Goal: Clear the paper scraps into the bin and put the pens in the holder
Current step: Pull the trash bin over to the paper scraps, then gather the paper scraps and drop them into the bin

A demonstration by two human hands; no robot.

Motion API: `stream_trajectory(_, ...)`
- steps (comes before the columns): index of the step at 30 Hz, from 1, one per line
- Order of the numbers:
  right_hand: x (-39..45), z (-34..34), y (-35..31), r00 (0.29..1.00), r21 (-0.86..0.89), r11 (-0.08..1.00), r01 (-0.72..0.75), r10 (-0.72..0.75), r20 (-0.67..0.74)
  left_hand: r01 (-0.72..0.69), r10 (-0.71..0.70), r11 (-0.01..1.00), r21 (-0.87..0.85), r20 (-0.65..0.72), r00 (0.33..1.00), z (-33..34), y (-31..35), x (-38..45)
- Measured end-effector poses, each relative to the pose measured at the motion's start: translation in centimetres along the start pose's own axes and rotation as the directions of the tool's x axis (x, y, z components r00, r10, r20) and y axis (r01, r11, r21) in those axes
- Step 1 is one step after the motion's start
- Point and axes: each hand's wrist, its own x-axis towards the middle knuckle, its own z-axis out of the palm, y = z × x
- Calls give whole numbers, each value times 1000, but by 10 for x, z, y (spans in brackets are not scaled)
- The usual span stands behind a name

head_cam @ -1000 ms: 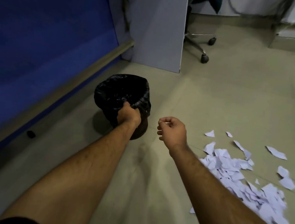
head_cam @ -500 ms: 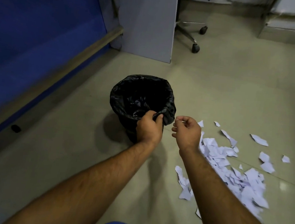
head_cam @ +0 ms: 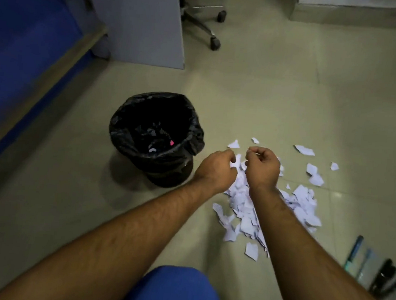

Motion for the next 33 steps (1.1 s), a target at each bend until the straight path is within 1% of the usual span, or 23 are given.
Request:
stream_trajectory(1,2,-7,1,1000,4,1000,-14,14,-17,18,-18,1000,8,56,998,2,7,4)
stream_trajectory(4,13,-25,8,999,-19,999,-41,41,0,69,-67,998,-12,153,986,15,29,17)
stream_trajectory(6,27,-46,22,999,-69,996,-54,54,-7,76,-75,997,5,243,967,35,47,25)
stream_trajectory(8,40,-67,36,998,-125,990,-65,64,-10,50,-68,997,64,310,948,56,59,31)
stream_trajectory(10,52,-80,48,997,-164,984,-75,75,-4,60,-90,993,104,306,948,74,63,37)
stream_trajectory(12,60,-92,57,995,-168,982,-92,95,10,128,-156,984,120,263,952,90,70,39)
stream_trajectory(15,73,-107,64,993,-149,982,-119,119,-6,230,-242,969,85,181,953,109,83,44)
stream_trajectory(18,79,-119,70,991,-160,979,-128,132,18,278,-284,959,59,148,947,119,90,42)
stream_trajectory(20,77,-127,78,986,-222,964,-147,161,46,314,-321,947,66,139,937,128,90,35)
stream_trajectory(22,76,-128,86,984,-275,953,-130,158,81,341,-345,939,53,134,929,141,84,31)
stream_trajectory(25,83,-127,105,987,-368,923,-113,146,62,332,-341,940,79,163,926,163,65,33)
stream_trajectory(26,85,-126,111,990,-416,905,-89,128,65,325,-339,940,106,164,926,170,56,34)
stream_trajectory(28,84,-120,128,996,-548,835,-41,80,46,299,-328,934,198,137,935,179,39,33)
stream_trajectory(29,82,-118,134,999,-630,777,-15,41,27,272,-305,929,251,102,947,183,34,32)
stream_trajectory(31,78,-110,142,998,-782,622,41,-62,3,224,-256,911,345,48,965,188,25,33)
stream_trajectory(32,79,-106,146,995,-826,562,53,-104,-6,213,-252,904,371,58,966,190,23,37)
stream_trajectory(33,81,-105,149,994,-850,525,44,-108,-15,217,-270,902,372,95,958,192,21,40)
